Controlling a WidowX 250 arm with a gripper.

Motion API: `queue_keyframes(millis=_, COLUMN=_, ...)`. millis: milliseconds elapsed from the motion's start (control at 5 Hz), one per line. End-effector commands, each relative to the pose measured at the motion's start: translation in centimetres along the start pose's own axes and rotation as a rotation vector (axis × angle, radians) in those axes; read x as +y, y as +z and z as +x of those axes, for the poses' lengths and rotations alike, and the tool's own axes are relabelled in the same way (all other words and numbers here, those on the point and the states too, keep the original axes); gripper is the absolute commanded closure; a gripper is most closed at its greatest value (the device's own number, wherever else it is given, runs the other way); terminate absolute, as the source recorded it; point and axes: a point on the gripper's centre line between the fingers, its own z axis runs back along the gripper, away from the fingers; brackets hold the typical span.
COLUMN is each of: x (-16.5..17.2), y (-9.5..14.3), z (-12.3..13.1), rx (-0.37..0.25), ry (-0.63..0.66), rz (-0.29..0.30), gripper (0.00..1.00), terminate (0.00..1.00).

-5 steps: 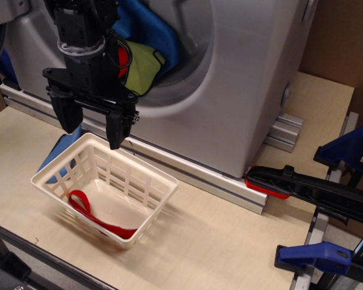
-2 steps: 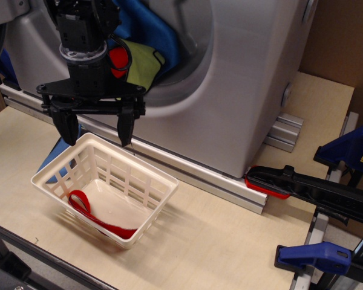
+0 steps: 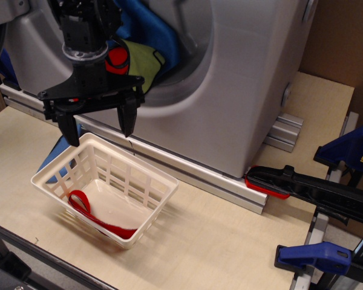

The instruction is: Take clothes out of laundry machine

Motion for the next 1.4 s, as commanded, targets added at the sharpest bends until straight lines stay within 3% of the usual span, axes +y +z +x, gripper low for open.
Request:
queue_keyframes(millis=0, x=-1.2, y=3.9, z=6.0, rx=-0.234, ry=-0.054, rz=-0.159, gripper=0.00, terminate=0.00)
queue_keyframes(millis=200, x=-1.3, y=6.0, z=7.9, rx=-0.357, ry=-0.017, rz=-0.197, gripper=0.00, terminate=0.00)
queue_keyframes(millis=400, x=-1.9, y=6.4, z=9.3, rx=-0.421, ry=0.083, rz=-0.285, gripper=0.00, terminate=0.00)
queue_keyframes(millis=800, x=-4.8, y=5.5, z=13.0, rx=-0.407, ry=0.118, rz=-0.409, gripper=0.00, terminate=0.00)
queue_keyframes(millis=1000, x=-6.4, y=3.6, z=14.2, rx=-0.355, ry=0.124, rz=-0.410, gripper=0.00, terminate=0.00)
queue_keyframes(millis=1200, x=-7.1, y=0.9, z=14.5, rx=-0.289, ry=0.137, rz=-0.372, gripper=0.00, terminate=0.00)
